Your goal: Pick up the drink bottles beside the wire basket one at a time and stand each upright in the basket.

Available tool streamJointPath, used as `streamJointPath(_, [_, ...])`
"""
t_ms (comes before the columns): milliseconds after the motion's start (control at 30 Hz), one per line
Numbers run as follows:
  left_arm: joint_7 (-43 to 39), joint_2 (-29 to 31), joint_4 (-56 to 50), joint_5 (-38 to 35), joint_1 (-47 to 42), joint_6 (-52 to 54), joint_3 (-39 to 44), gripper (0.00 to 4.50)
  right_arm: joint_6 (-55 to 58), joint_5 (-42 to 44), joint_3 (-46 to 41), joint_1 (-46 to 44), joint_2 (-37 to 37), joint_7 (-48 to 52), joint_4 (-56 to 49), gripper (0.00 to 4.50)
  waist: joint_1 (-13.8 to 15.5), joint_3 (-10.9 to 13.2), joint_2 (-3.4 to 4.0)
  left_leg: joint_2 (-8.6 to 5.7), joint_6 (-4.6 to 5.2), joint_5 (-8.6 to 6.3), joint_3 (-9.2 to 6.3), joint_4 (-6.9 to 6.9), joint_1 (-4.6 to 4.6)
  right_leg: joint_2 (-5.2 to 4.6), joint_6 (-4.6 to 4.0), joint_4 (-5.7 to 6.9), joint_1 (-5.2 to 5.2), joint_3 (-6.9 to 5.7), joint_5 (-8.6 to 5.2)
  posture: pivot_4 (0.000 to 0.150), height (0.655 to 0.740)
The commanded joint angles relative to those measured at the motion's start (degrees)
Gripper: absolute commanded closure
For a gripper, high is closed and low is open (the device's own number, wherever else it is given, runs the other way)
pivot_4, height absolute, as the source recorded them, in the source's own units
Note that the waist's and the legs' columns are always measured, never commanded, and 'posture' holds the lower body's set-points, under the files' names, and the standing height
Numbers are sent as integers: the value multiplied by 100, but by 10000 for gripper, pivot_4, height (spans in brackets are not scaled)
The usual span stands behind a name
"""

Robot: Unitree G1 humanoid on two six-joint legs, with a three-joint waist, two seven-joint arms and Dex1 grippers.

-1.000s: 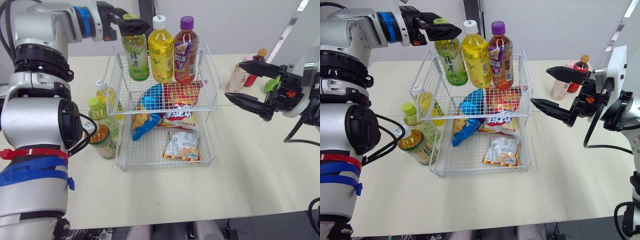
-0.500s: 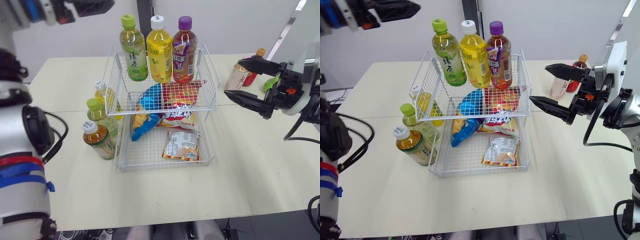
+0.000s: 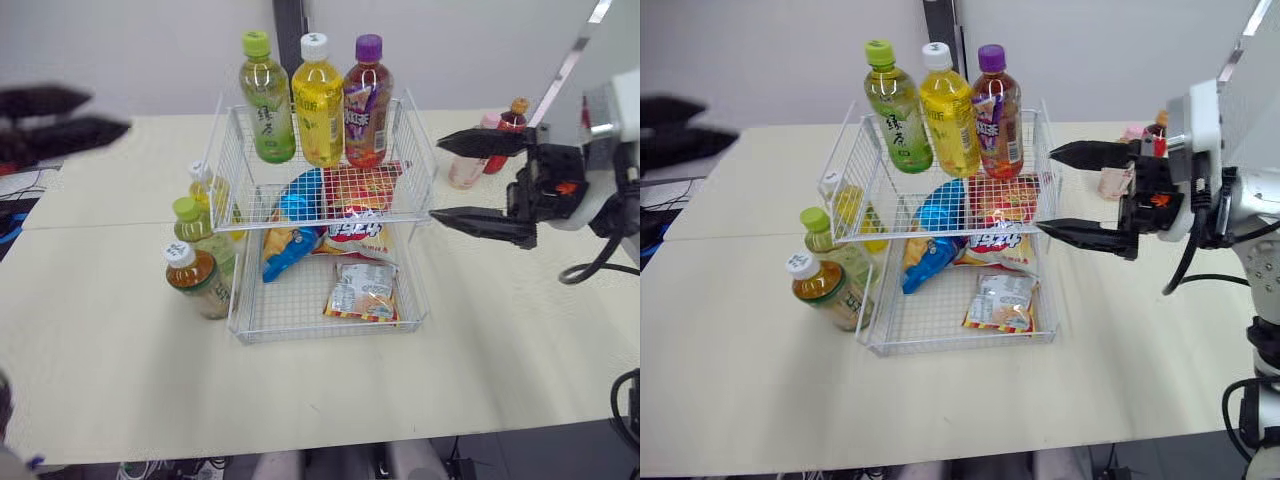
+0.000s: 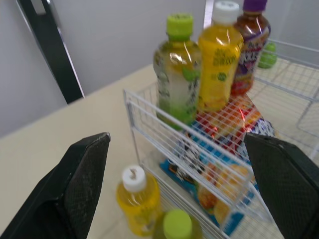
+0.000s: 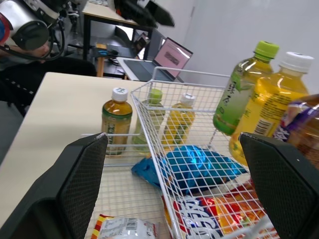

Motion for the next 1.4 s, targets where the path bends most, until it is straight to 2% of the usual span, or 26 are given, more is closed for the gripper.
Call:
streamJointPath(33, [-16,-357,-1260,-257,1349,559,1435,472,-174,-120,212,-219,30,357,69,0,10,0,0,2,0,0,3,-1,4,0,-4,1,3,1,-1,1500,7400])
streamJointPath(167, [301,-1112,-2277,-653,2504,1026,2299,472,-245,-191,391,-334,150,592,202,0,65,-1,-3,22,-1,-1,-4,0,3,0,-20,-14,7,-6,8,1500,7400])
streamJointPath(267, [674,-1647,-2947,-1069,2833,1378,2670,472,-280,-240,475,-355,192,730,262,0,144,-1,-4,23,-2,-1,-1,1,9,-2,-27,-18,14,-5,13,1500,7400])
streamJointPath(367, [1277,-2416,-3667,-1462,2965,1688,2910,472,-282,-262,523,-374,250,808,296,0,179,-3,-3,22,-2,-1,2,2,12,-4,-29,-25,20,-5,19,1500,7400])
streamJointPath(500, [2477,-3581,-4387,-1596,2796,1706,2923,472,-231,-254,533,-378,298,840,272,0,195,-6,-6,22,-3,-1,2,4,14,-3,-28,-33,25,-5,27,1500,7400])
streamJointPath(633, [3611,-4501,-4913,-1635,2502,1444,2556,472,-190,-242,524,-368,303,856,249,0,194,-10,-11,23,-4,0,3,6,14,0,-28,-34,27,-6,31,1500,7400])
streamJointPath(733, [4201,-4737,-5133,-1481,2535,1229,2123,472,-174,-223,510,-377,315,866,244,0,189,-10,-12,23,-4,0,6,7,14,12,-27,-34,27,-4,32,1500,7400])
streamJointPath(1000, [5365,-4502,-5036,-674,2627,409,677,472,-125,-216,518,-389,343,830,218,0,189,-10,-12,28,-3,-1,11,5,14,35,-30,-36,26,6,34,1500,7400])
streamJointPath(1100, [5563,-4501,-4921,-532,2673,192,244,472,-113,-226,521,-404,359,809,214,0,192,-10,-12,28,-3,-1,12,5,14,35,-30,-37,26,6,34,1500,7400])
streamJointPath(1400, [5784,-4385,-4765,-399,2836,-252,-222,472,-29,-201,483,-424,359,748,162,0,193,-10,-12,29,-3,-1,10,3,14,38,-30,-40,26,5,34,1500,7400])
